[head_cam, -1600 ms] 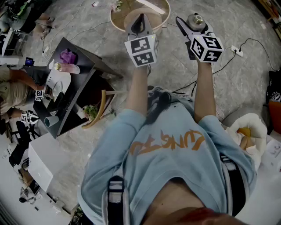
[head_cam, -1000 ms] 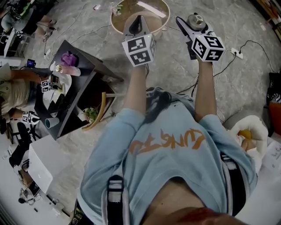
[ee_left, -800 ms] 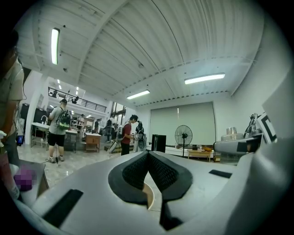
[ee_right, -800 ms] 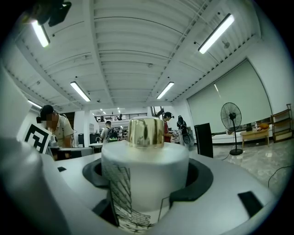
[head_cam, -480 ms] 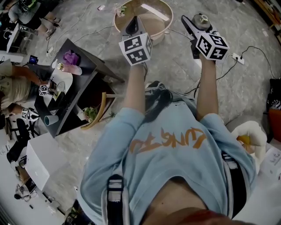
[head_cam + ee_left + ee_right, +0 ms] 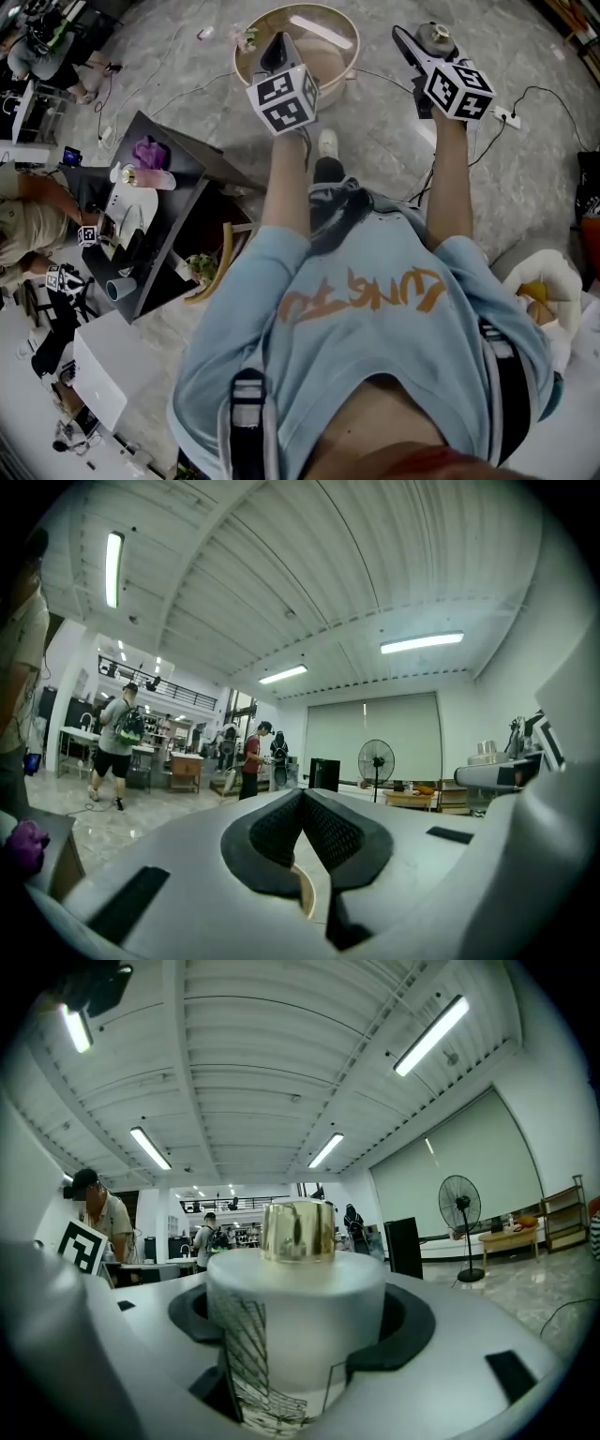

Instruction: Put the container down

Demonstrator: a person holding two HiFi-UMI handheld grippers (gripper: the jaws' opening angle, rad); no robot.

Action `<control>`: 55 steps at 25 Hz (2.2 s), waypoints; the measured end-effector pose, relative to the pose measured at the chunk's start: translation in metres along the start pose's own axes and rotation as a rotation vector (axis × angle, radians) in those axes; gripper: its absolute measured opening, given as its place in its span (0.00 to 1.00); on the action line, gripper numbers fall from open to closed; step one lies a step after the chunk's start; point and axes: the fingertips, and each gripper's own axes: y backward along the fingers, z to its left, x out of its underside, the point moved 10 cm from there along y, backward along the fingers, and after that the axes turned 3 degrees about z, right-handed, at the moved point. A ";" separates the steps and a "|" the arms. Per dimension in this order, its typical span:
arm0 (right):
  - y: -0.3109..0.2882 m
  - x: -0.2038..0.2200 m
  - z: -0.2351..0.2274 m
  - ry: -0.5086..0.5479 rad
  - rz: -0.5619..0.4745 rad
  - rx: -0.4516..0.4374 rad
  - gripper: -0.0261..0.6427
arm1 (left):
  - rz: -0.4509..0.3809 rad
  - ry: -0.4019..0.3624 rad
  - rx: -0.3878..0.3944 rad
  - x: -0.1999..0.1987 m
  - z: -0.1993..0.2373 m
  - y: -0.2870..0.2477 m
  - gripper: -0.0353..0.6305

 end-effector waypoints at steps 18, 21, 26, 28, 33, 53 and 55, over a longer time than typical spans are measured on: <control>-0.189 0.037 -0.058 -0.048 0.203 0.044 0.58 | 0.164 0.105 0.001 0.029 0.067 -0.206 0.09; -0.250 0.044 -0.053 -0.054 0.214 -0.001 0.58 | 0.196 0.139 -0.064 0.039 0.114 -0.239 0.09; -0.344 0.050 -0.034 -0.026 0.196 -0.086 0.58 | 0.214 0.174 -0.182 0.045 0.195 -0.292 0.09; -0.373 0.050 -0.034 -0.020 0.200 -0.094 0.58 | 0.218 0.165 -0.189 0.043 0.209 -0.317 0.09; -0.406 0.062 -0.050 0.002 0.250 -0.054 0.58 | 0.248 0.156 -0.109 0.053 0.206 -0.373 0.09; -0.429 0.190 -0.140 -0.089 0.536 -0.089 0.57 | 0.566 0.133 -0.004 0.164 0.126 -0.438 0.09; -0.424 0.216 -0.141 -0.102 0.576 -0.107 0.57 | 0.584 0.137 0.010 0.184 0.118 -0.439 0.09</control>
